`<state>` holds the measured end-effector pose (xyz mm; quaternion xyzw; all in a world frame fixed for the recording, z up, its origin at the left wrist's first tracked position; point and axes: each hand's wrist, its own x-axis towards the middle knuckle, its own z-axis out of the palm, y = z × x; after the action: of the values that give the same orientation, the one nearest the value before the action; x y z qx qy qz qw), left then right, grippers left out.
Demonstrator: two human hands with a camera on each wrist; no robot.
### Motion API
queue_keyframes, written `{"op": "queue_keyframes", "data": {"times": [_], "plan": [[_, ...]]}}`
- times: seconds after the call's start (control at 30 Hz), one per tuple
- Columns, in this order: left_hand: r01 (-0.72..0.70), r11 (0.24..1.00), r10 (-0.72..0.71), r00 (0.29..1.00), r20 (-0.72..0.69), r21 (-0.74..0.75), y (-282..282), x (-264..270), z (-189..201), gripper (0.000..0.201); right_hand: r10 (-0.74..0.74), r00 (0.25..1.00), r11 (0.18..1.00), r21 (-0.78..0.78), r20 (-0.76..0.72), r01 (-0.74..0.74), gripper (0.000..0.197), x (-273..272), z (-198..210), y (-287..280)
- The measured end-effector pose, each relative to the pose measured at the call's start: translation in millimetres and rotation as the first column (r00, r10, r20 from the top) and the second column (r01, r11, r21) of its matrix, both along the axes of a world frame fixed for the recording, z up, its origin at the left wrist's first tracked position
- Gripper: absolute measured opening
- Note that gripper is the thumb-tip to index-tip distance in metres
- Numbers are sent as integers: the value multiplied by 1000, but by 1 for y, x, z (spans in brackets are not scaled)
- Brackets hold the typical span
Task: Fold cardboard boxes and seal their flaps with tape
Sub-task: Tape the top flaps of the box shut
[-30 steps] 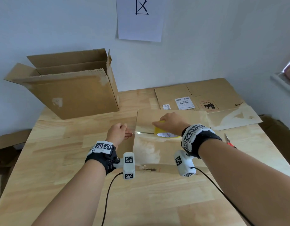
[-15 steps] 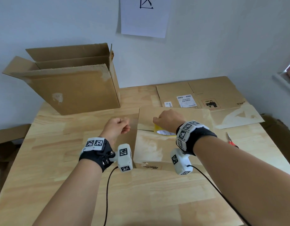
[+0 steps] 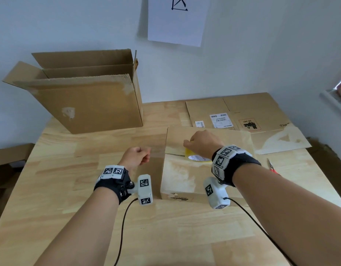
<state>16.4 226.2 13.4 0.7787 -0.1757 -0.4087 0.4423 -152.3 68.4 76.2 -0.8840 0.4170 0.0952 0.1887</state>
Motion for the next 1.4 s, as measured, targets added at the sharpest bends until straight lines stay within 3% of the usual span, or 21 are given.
{"op": "queue_keyframes", "data": {"times": [0.37, 0.77, 0.9, 1.17, 1.27, 1.4], "plan": [[-79, 997, 71, 934, -351, -11, 3, -5, -12, 18, 10, 999, 999, -29, -50, -12, 45, 6, 0, 0], [-14, 994, 41, 965, -259, 109, -18, -15, -28, 9, 33, 999, 997, -65, -31, -35, 52, 6, -3, 1], [34, 986, 6, 971, -239, 163, -27, -23, -25, 12, 35, 999, 997, -68, -9, -35, 51, 6, -6, -2], [-3, 981, 51, 969, -244, 193, -31, -35, -31, 22, 18, 1000, 999, -39, 21, -17, 46, 1, -7, -4], [124, 952, -85, 985, -149, 279, -33, -33, -31, 37, 30, 999, 999, -43, 13, -29, 45, 1, -6, -4], [291, 869, -305, 952, -32, 399, -37, -28, -24, 42, 25, 999, 999, -42, 20, -24, 43, 2, -6, -3]]}}
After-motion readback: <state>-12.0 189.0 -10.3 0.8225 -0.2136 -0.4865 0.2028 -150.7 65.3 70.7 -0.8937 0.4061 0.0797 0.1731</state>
